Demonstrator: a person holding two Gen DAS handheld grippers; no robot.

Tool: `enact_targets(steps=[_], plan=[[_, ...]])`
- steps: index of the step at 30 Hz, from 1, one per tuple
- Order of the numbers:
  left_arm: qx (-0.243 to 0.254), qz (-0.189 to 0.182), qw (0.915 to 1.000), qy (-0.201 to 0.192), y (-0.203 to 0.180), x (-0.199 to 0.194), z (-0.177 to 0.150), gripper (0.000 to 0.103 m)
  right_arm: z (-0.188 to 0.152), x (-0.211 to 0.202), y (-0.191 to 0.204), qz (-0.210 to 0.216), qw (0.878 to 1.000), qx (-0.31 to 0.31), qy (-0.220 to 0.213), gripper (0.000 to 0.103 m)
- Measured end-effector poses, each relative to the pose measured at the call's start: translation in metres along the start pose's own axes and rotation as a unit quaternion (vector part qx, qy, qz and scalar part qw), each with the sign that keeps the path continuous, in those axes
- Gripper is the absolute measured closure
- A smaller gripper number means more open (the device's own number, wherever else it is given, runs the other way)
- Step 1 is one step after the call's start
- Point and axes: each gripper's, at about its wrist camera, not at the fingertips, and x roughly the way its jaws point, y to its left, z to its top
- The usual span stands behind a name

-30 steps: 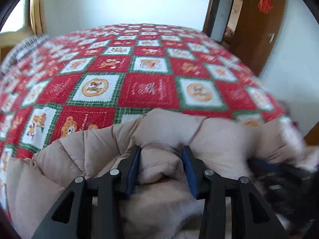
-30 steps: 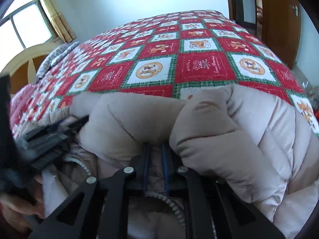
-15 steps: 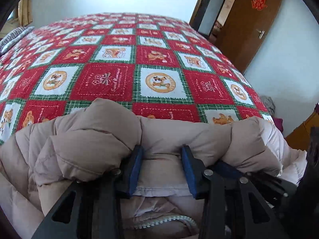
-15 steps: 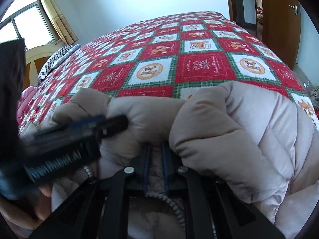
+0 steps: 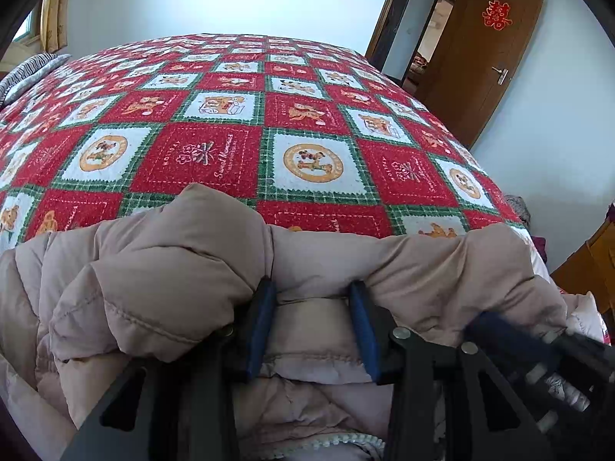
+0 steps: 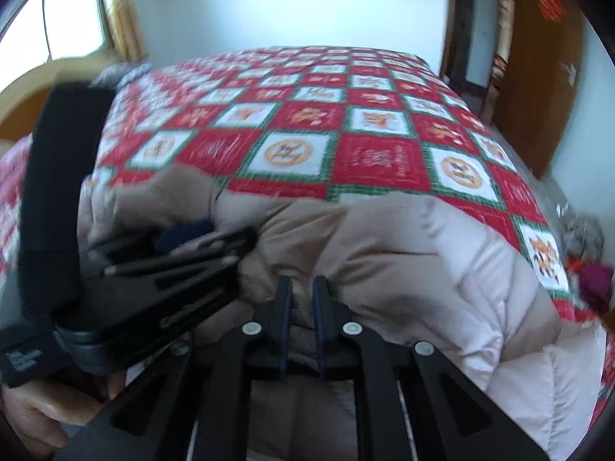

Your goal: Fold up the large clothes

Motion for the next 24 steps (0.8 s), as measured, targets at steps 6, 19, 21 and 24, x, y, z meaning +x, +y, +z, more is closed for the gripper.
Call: enact_targets(steps=[6,19,21,24], plan=[[0.018,0.02,0.9996,0.0,-0.008,0.0,-0.001,0.061,0.008,0.03,-0.025,-0.013,0.998,0.049,0.036,0.1],[0.037,0.043,0.9984,-0.003,-0.015,0.002,-0.002,0.06,0.0,0.007,-0.034,0.018,0.996,0.083,0.014,0.101],[0.039,0.045,0.9982,-0.003,-0.015,0.002,-0.002,0.06,0.006,-0.019,-0.032,0.025,0.995,0.087,-0.03,0.101],[0.044,0.051,0.9977,-0.004,-0.017,0.001,-0.003,0.06,0.03,-0.03,-0.031,-0.006,0.996,0.078,-0.047,0.093]])
